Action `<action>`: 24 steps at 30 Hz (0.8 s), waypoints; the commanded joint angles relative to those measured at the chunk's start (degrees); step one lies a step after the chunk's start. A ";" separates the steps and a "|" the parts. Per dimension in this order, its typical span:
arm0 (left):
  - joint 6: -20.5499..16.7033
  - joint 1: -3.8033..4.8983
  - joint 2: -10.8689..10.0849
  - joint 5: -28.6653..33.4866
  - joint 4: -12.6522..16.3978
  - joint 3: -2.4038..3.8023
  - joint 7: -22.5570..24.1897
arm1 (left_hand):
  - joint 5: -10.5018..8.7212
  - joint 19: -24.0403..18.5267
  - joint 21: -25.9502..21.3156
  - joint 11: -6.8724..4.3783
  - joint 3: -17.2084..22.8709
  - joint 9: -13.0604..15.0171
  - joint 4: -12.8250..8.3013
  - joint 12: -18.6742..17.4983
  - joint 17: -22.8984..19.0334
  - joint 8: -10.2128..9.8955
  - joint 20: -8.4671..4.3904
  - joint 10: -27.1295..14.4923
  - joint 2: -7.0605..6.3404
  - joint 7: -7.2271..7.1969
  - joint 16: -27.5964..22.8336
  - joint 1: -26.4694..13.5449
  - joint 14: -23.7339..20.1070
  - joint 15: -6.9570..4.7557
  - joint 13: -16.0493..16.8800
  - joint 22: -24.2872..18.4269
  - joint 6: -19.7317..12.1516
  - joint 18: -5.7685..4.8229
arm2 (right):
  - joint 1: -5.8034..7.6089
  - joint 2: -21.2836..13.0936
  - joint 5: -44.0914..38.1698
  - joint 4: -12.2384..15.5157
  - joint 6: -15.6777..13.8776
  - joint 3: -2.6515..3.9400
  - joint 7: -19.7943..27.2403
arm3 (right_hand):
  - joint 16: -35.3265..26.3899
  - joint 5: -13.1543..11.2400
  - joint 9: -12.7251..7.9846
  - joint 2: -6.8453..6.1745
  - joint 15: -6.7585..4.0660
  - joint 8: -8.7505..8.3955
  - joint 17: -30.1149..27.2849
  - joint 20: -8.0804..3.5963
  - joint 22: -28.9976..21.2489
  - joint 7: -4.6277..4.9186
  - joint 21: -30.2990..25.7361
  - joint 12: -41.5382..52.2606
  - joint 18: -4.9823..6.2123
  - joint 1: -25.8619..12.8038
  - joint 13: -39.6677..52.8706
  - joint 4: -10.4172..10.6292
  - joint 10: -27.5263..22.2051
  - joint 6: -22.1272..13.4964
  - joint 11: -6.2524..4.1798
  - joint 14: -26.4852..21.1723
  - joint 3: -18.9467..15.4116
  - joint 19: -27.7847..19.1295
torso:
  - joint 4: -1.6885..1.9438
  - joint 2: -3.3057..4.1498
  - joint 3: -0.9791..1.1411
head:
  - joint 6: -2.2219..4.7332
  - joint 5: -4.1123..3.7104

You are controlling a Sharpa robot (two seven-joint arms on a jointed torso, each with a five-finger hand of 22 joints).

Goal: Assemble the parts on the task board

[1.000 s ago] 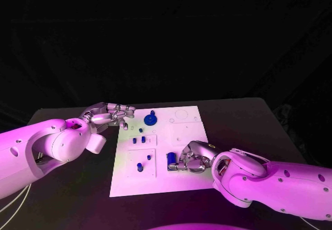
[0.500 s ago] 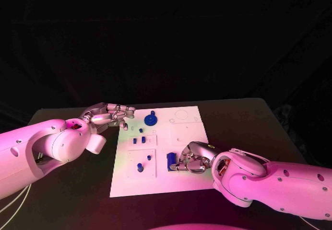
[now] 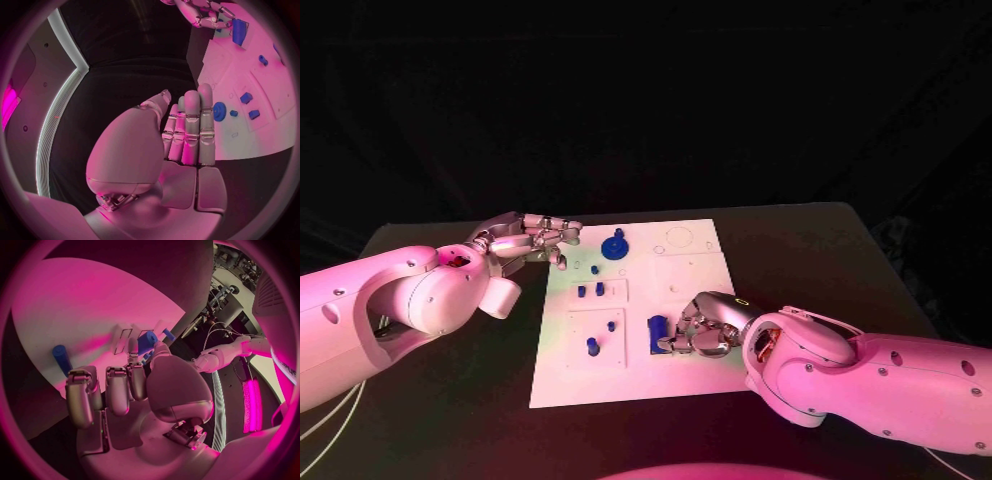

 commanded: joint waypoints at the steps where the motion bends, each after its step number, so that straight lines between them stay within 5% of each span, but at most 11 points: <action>1: 0.99 0.02 0.04 0.07 0.16 0.03 0.00 | -0.06 -0.02 -0.33 -0.08 0.11 -0.08 0.28 0.20 -0.09 0.27 0.36 -0.30 0.22 -0.08 -0.24 -0.19 -0.43 0.07 0.09 -0.07 -0.39 0.81 | -0.03 0.23 -1.03 -0.38 1.36 0.00 -0.97 | 0.25 -0.13 0.11 0.62 -0.42 0.22 8.11 -0.30 15.07 -0.18 0.31 0.28 -0.38 0.27 6.14 0.03 0.45 0.26 -0.07 4.79 0.14 5.99 | -0.02 0.02 0.01 | -0.12 0.10; 7: 1.01 0.02 0.05 0.07 0.17 0.02 -0.02 | -0.06 -0.02 -0.33 -0.08 0.11 -0.08 0.28 0.20 -0.09 0.27 0.36 -0.30 0.22 -0.08 -0.24 -0.19 -0.43 0.07 0.09 -0.07 -0.39 0.81 | -0.03 0.63 -1.12 -0.84 2.29 0.00 -1.25 | 0.24 -1.45 0.40 -0.06 -0.62 0.33 8.09 -0.47 15.07 -0.39 0.31 0.33 -0.38 4.38 6.29 -2.00 0.54 0.19 -0.29 4.79 0.63 5.99 | -0.04 0.01 0.02 | -0.06 0.12; 12: 1.01 0.02 0.03 0.07 0.18 0.01 -0.03 | -0.06 -0.02 -0.33 -0.08 0.11 -0.08 0.28 0.20 -0.09 0.27 0.36 -0.30 0.22 -0.08 -0.24 -0.19 -0.43 0.07 0.09 -0.07 -0.39 0.81 | -0.03 0.59 -1.42 -0.98 2.66 0.00 -1.31 | 0.27 -7.68 0.61 -0.79 -0.77 0.34 8.13 -0.65 15.07 -0.53 0.31 0.27 -0.38 9.09 6.38 -4.68 0.56 0.11 -0.43 4.78 1.79 5.99 | -0.03 0.00 0.02 | -0.11 0.16; 15: 1.01 0.02 0.01 0.07 0.19 0.01 -0.04 | -0.06 -0.02 -0.33 -0.08 0.11 -0.08 0.28 0.20 -0.09 0.27 0.36 -0.30 0.22 -0.08 -0.24 -0.19 -0.43 0.07 0.09 -0.07 -0.39 0.81 | -0.03 0.63 -1.50 -1.01 2.77 0.00 -1.33 | 0.28 -9.23 0.64 -1.14 -0.76 0.31 8.16 -0.66 15.07 -0.52 0.31 0.31 -0.38 10.04 6.47 -5.31 0.61 0.14 -0.44 4.79 2.07 5.99 | -0.05 0.00 0.01 | -0.13 0.18; 24: 1.01 0.02 -0.01 0.07 0.20 0.01 -0.07 | -0.06 -0.01 -0.36 -0.07 0.10 -0.08 0.31 0.23 -0.10 0.28 0.37 -0.37 0.26 -0.07 -0.24 -0.18 -0.45 0.08 0.09 -0.10 -0.43 0.81 | -0.02 0.71 -1.79 -1.11 2.04 0.00 -1.48 | 0.28 -10.17 0.69 -0.99 -0.74 0.36 8.15 -0.65 15.07 -0.48 0.31 0.65 -0.38 9.95 6.76 -5.19 0.82 0.36 -0.40 4.78 2.20 5.99 | 0.00 0.02 0.00 | -0.16 0.18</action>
